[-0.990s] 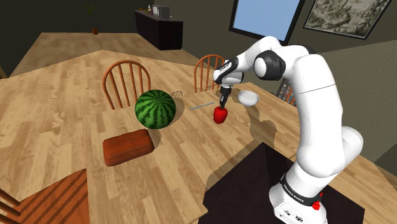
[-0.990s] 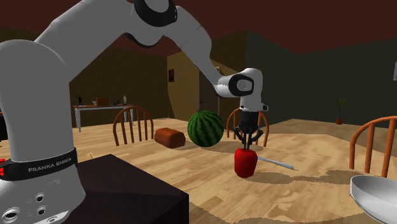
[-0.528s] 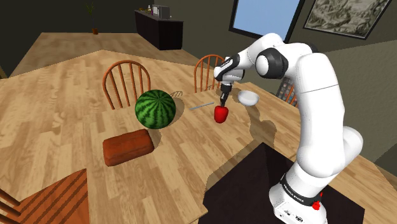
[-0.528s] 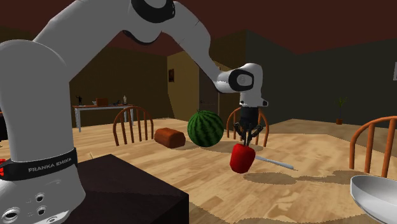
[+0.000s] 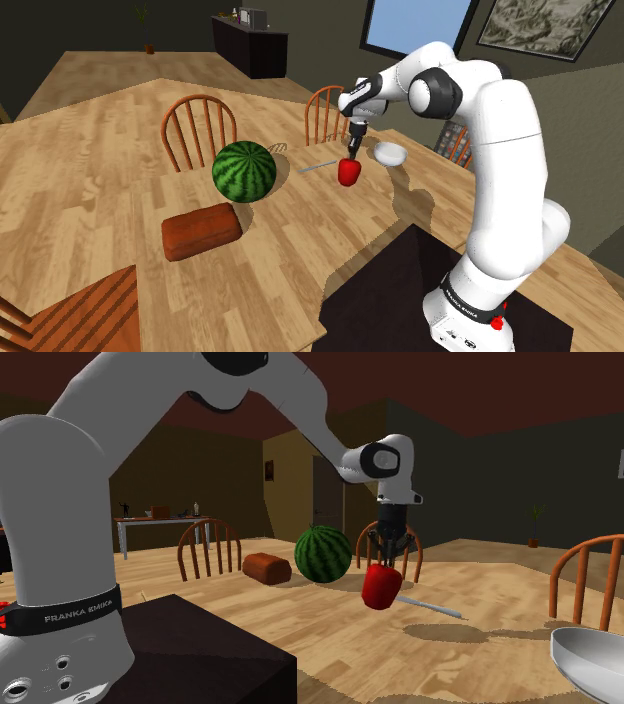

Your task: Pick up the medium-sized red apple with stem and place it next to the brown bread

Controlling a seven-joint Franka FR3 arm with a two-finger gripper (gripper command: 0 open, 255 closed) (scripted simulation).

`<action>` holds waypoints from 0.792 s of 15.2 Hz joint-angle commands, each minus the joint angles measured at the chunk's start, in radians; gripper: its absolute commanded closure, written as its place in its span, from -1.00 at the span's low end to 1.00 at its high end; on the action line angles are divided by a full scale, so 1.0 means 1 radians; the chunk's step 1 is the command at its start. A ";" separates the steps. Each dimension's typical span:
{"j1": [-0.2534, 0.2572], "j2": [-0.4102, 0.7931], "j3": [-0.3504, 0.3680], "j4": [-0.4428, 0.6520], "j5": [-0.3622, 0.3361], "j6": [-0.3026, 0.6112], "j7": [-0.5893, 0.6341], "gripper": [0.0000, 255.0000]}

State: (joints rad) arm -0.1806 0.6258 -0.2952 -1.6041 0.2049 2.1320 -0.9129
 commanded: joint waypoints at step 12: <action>0.009 -0.080 -0.017 0.053 -0.028 -0.131 0.018 1.00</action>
State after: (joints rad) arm -0.1717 0.5516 -0.3110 -1.5536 0.1791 2.0101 -0.8955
